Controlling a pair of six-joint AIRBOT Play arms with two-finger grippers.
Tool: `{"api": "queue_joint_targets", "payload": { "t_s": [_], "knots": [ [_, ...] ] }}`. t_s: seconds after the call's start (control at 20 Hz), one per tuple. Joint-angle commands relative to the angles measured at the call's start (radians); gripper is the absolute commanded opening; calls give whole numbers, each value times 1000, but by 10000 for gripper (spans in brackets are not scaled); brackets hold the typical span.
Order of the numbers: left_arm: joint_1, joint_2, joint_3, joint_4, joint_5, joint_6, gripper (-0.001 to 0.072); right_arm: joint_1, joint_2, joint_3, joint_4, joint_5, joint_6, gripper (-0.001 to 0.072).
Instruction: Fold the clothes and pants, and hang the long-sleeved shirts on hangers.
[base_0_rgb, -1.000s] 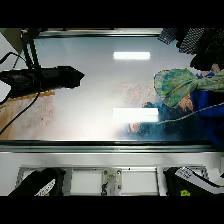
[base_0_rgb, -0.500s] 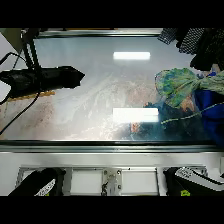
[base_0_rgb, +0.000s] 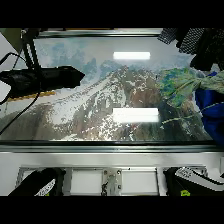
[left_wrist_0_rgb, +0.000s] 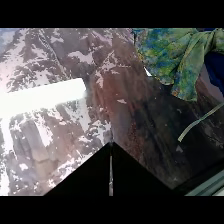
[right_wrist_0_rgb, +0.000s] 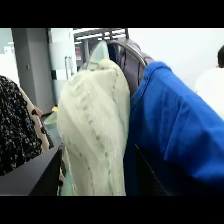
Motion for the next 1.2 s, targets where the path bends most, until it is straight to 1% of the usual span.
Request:
{"api": "queue_joint_targets", "payload": {
  "t_s": [0.0,0.25,0.5,0.7,0.8,0.85,1.15],
  "knots": [
    [-1,-1,0,2,1,2,9,1,41,1,-2,11,0,491],
    [-1,-1,0,2,2,2,8,3,135,-22,-4,11,-1,491],
    [-1,-1,0,2,2,2,9,8,243,-147,-4,11,0,491],
    [-1,-1,0,2,1,2,8,91,345,-252,-4,24,0,491],
    [-1,-1,0,2,1,2,9,163,372,-292,-4,84,1,491],
    [-1,0,0,2,0,2,9,202,376,-306,-4,117,19,491],
    [-1,-1,0,2,0,2,8,492,354,-454,-10,388,260,491]
  ]
}}
